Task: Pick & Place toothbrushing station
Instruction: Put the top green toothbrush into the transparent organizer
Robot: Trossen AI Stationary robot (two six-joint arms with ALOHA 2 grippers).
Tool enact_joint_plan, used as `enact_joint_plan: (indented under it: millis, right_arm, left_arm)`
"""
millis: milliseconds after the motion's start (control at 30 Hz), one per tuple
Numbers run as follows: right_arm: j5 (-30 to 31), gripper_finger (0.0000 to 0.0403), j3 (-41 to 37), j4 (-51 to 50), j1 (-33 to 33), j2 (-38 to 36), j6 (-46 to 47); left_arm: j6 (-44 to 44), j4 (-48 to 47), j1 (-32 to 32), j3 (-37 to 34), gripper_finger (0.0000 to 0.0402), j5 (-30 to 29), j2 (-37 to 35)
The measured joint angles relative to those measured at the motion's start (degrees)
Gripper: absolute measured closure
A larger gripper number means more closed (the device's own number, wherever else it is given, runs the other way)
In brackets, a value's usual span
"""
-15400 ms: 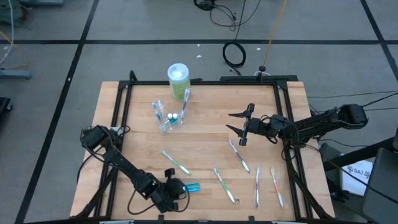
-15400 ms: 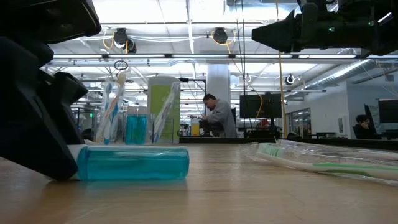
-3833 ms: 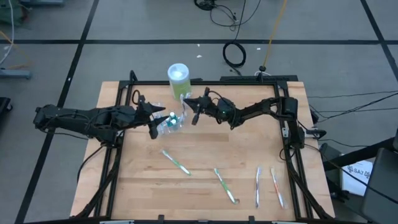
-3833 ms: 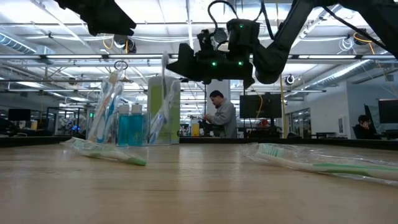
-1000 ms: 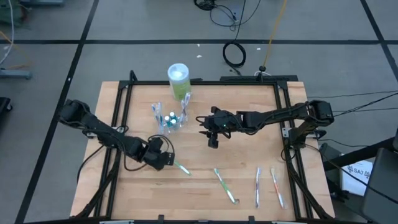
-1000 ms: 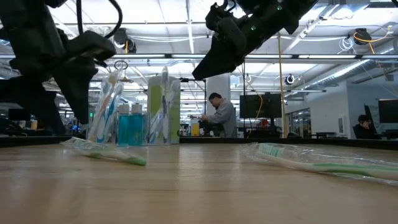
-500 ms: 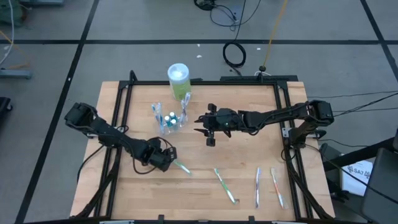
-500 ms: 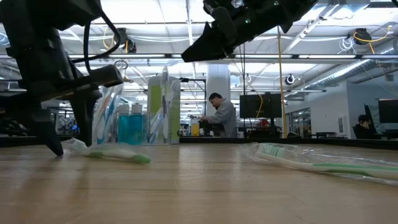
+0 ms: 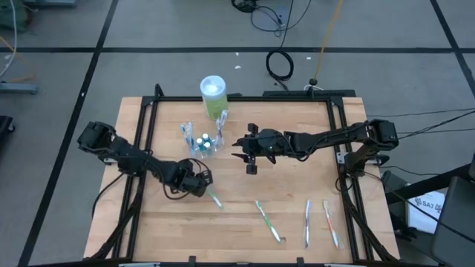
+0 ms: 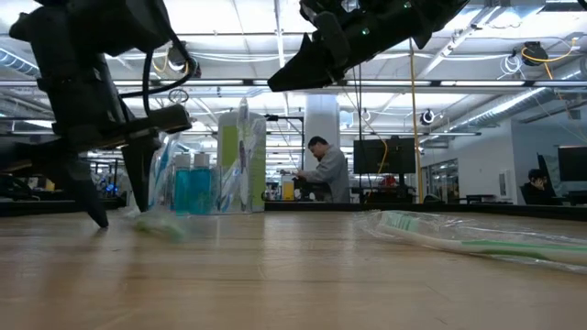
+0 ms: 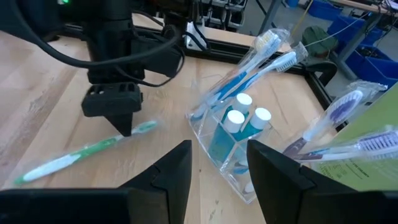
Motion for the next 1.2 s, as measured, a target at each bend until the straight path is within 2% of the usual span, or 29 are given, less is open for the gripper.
enact_joint_plan:
  millis: [333,700,833,1200]
  right_arm:
    - [0.0,0.0257,0.0,-0.01,-0.02,0.0,-0.02]
    - [0.0,0.0258,0.0,-0.01,-0.02,0.0,-0.02]
    - [0.0,0.0257,0.0,-0.01,-0.02,0.0,-0.02]
    - [0.0,0.0258,0.0,-0.03,-0.02,0.0,-0.02]
  left_arm:
    - [6.64,-0.06,3.52,-0.09,0.0211,-0.82,0.07]
    - [14.59,-0.04,5.17,-0.1,0.0215,1.2,0.07]
    - [15.01,-0.15,5.35,-0.12,0.0244,1.27,0.11]
    - [15.78,-0.15,5.37,-0.17,0.0374,-0.67,0.13]
